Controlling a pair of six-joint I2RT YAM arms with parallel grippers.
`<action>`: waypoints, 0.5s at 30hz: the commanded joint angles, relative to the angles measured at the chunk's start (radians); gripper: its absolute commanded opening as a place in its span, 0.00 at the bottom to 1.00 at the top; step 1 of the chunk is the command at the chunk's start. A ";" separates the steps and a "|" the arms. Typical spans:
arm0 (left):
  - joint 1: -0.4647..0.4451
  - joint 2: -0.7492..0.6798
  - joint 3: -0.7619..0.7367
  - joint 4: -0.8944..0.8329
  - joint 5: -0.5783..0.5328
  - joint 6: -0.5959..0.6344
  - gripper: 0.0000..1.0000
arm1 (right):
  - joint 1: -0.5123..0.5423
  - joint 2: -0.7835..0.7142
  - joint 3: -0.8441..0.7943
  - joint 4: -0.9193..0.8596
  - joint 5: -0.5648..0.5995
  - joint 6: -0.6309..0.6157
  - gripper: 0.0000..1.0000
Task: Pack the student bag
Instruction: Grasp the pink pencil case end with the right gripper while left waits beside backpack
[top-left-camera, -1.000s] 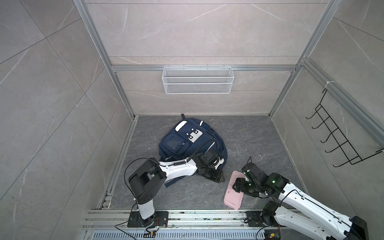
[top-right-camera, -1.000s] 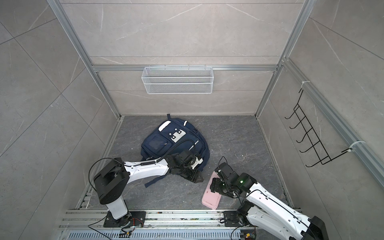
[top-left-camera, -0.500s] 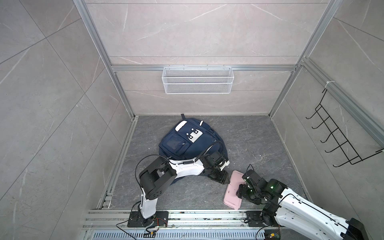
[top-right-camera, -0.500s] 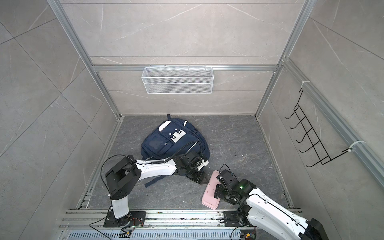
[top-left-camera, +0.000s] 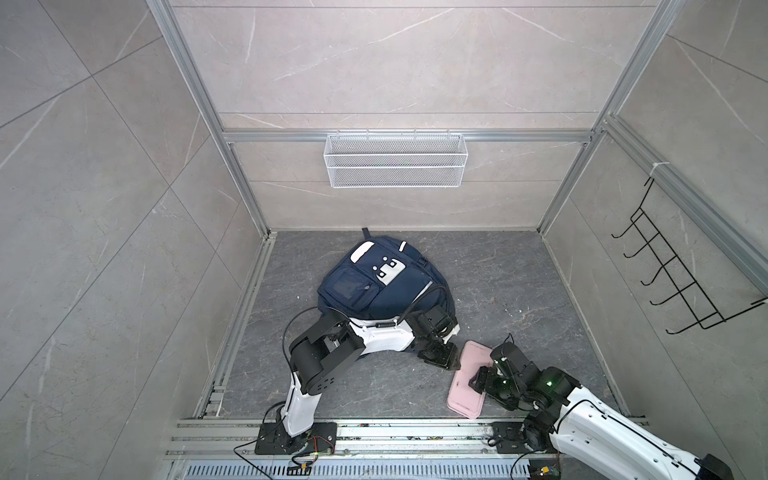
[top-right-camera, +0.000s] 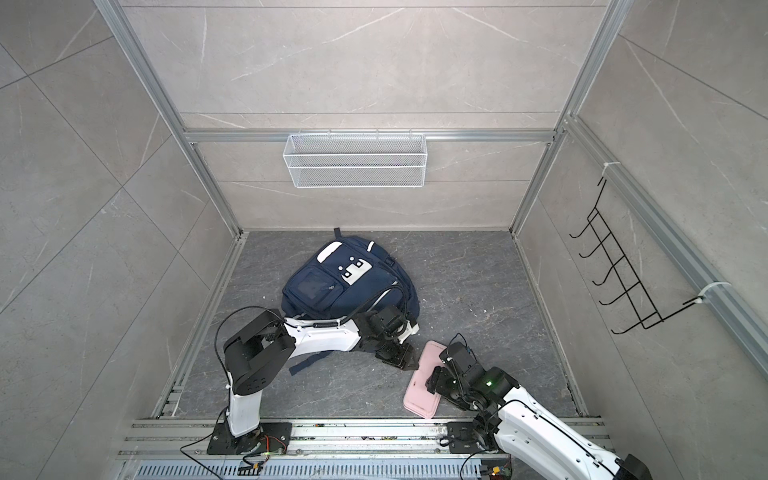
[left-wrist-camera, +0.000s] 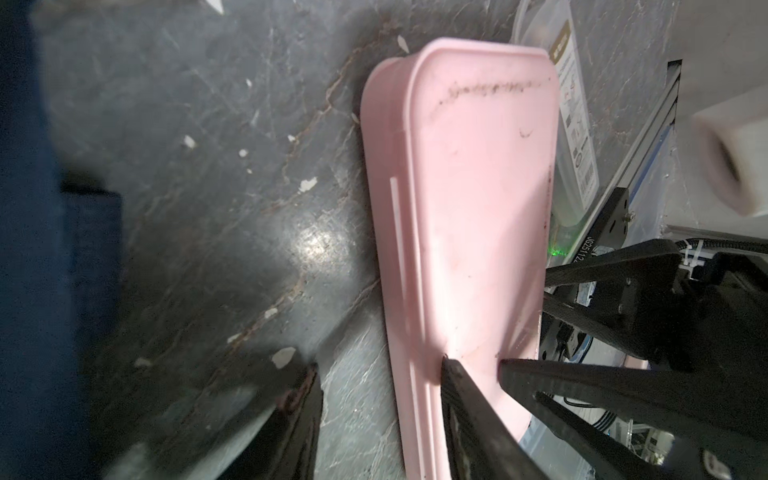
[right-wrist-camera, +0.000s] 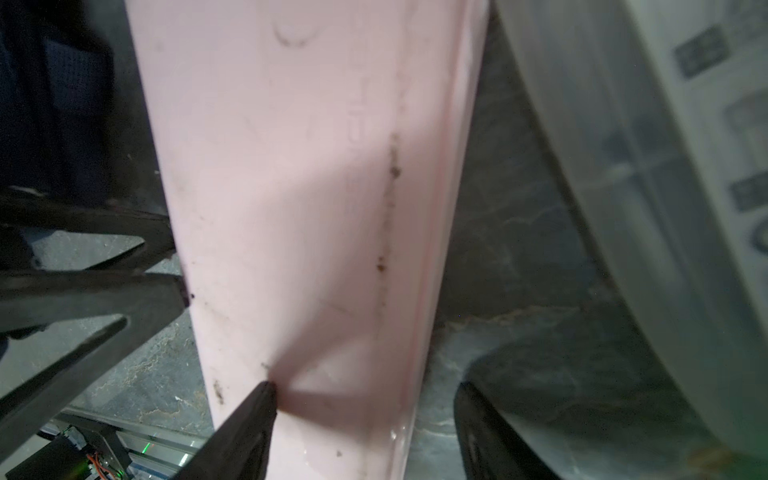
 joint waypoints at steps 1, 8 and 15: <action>-0.004 0.008 0.019 0.003 0.006 -0.018 0.48 | -0.015 -0.008 -0.032 0.003 0.022 0.016 0.70; -0.004 0.022 0.010 0.003 0.010 -0.030 0.42 | -0.026 -0.041 -0.059 0.017 0.031 0.029 0.69; -0.003 0.032 0.006 0.001 0.012 -0.036 0.38 | -0.032 -0.044 -0.078 0.047 0.030 0.032 0.69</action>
